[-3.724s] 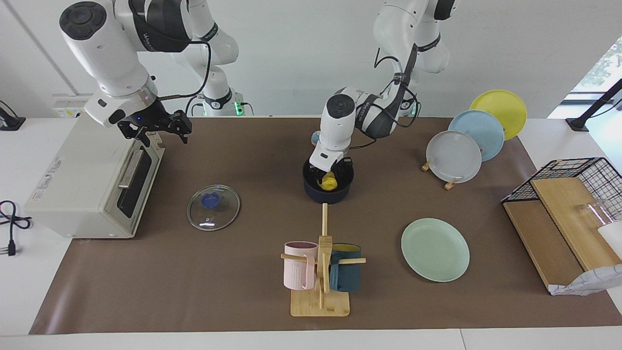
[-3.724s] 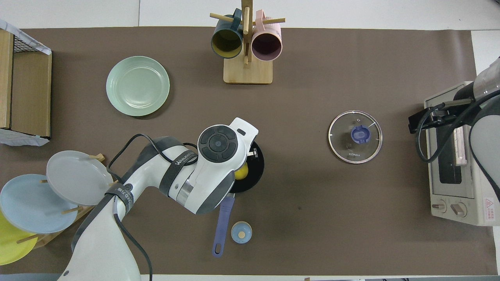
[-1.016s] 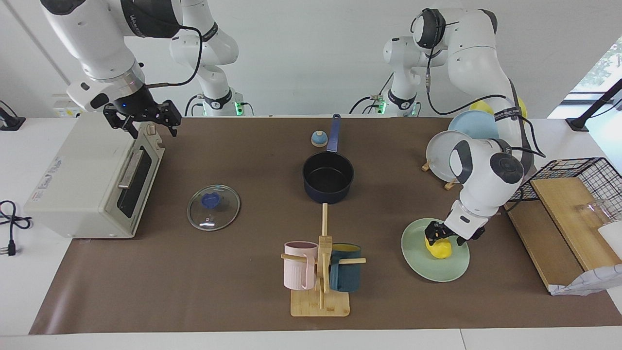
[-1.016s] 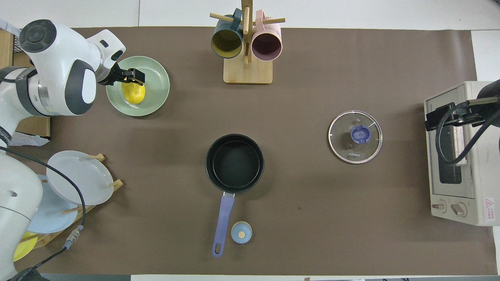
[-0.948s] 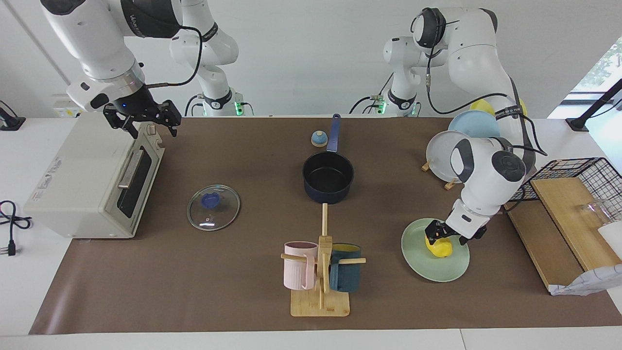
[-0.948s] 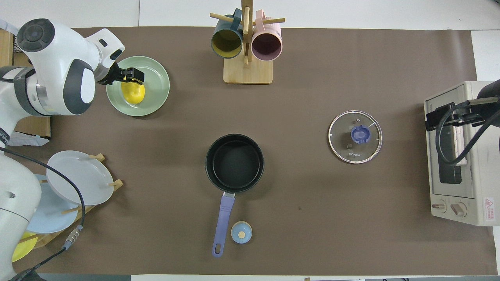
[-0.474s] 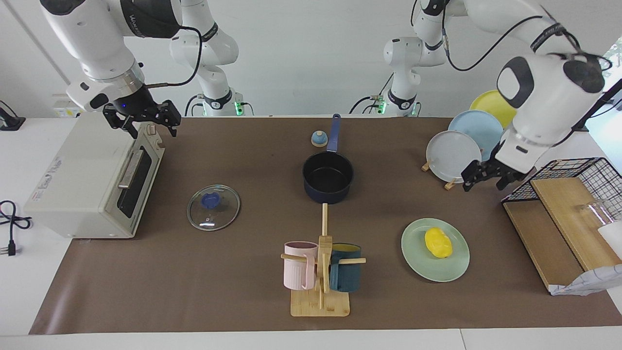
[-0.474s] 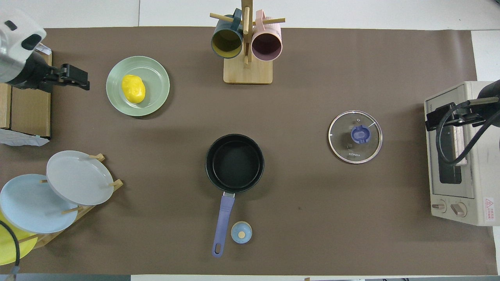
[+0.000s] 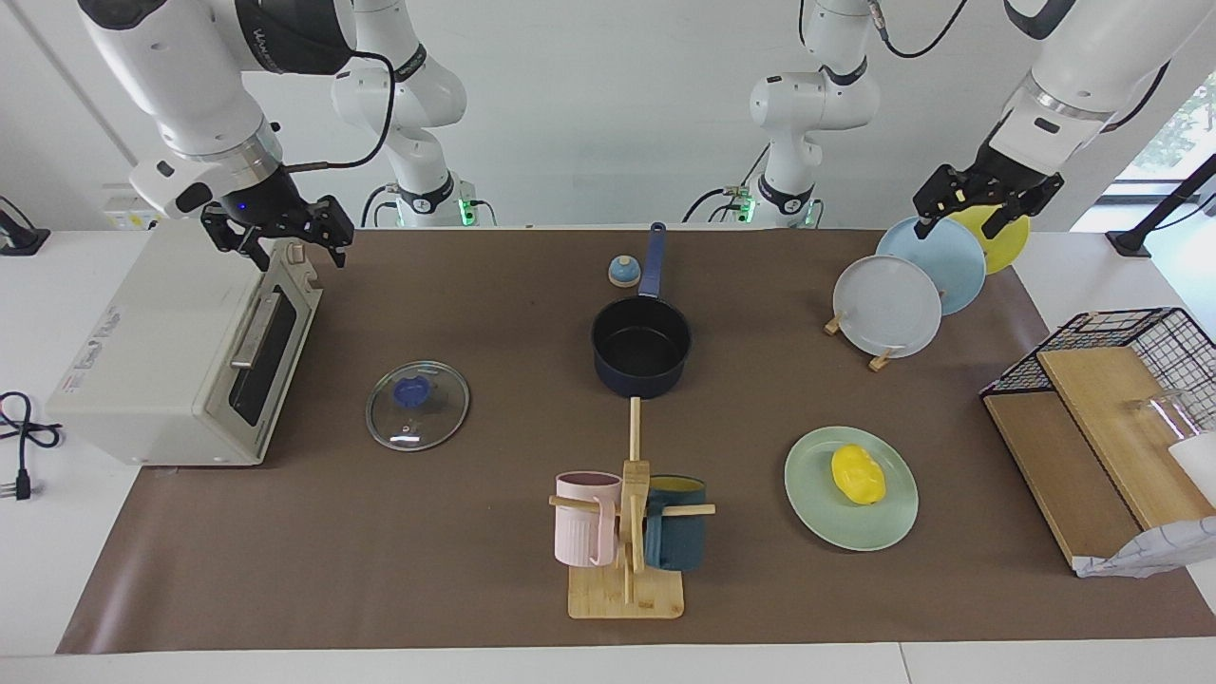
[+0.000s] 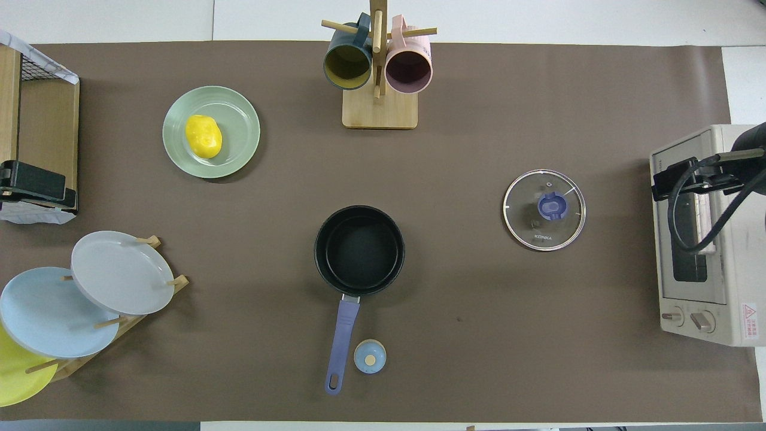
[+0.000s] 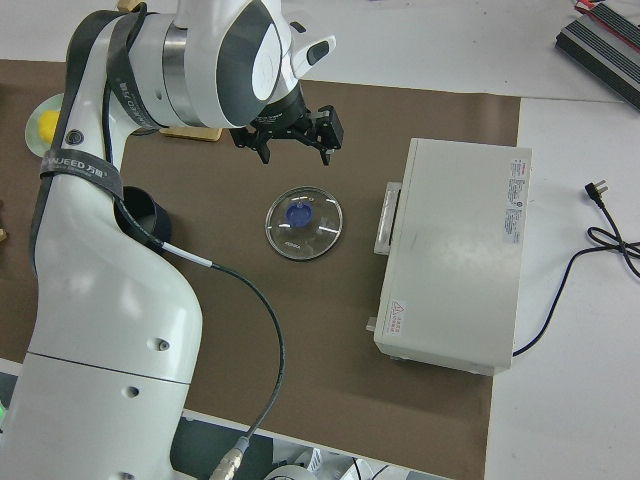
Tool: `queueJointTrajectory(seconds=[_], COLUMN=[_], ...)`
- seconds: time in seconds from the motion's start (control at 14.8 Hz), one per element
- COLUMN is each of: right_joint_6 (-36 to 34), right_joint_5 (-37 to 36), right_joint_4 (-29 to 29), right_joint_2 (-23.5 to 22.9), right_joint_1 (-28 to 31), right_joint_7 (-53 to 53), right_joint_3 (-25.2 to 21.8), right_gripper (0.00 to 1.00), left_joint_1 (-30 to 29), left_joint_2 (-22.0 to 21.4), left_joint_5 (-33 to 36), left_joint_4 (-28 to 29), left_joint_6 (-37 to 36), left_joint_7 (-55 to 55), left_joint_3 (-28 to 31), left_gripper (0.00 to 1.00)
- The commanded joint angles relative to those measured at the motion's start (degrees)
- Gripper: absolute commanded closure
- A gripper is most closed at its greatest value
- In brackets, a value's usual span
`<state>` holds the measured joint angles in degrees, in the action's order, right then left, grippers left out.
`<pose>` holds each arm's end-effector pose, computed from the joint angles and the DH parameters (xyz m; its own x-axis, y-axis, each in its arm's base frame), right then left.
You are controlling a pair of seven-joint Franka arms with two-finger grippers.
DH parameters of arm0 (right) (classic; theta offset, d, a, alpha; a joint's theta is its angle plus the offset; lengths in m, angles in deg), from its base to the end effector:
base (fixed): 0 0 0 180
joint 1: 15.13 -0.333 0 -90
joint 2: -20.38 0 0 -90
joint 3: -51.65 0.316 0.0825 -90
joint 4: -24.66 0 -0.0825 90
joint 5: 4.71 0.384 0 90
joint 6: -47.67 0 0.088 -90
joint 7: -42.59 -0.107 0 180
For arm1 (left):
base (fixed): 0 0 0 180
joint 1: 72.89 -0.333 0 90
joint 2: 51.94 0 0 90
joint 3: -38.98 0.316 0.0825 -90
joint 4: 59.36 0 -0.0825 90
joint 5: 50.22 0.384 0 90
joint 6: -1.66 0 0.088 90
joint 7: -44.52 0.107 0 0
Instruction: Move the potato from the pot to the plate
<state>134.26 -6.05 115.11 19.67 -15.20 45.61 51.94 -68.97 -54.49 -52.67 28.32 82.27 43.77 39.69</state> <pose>0.5512 0.0008 0.6090 0.9951 0.0575 -0.0808 0.0593 -0.9981 0.0191 0.5222 -0.0342 0.6537 0.9956 -0.0498 -0.0792 -0.0466 -0.9980 0.0421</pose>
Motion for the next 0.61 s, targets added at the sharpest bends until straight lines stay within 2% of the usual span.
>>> queueJointTrajectory(seconds=[0.0, 0.2, 0.41, 0.54], right_joint_6=[-0.28, -0.28, -0.28, -0.28], right_joint_5=[0.29, 0.29, 0.29, 0.29], right_joint_4=[1.05, 1.05, 1.05, 1.05], right_joint_2=[0.97, 0.97, 0.97, 0.97], right_joint_1=[0.86, 0.86, 0.86, 0.86], right_joint_7=[-0.56, -0.56, -0.56, -0.56], right_joint_3=[0.59, 0.59, 0.59, 0.59], right_gripper=[0.0, 0.0, 0.0, 0.0], left_joint_1=[0.47, 0.9, 1.79, 1.0], left_joint_2=[-2.64, 0.07, 2.45, 1.32], left_joint_5=[0.96, 1.22, 1.23, 1.23], left_joint_4=[5.48, 4.61, 0.84, 0.39], left_joint_6=[2.07, 2.53, 1.13, 1.03], left_joint_7=[-0.13, -0.04, 0.13, 0.22], left_joint_3=[-0.36, -0.01, 0.96, -0.09], left_gripper=[0.0, 0.0, 0.0, 0.0])
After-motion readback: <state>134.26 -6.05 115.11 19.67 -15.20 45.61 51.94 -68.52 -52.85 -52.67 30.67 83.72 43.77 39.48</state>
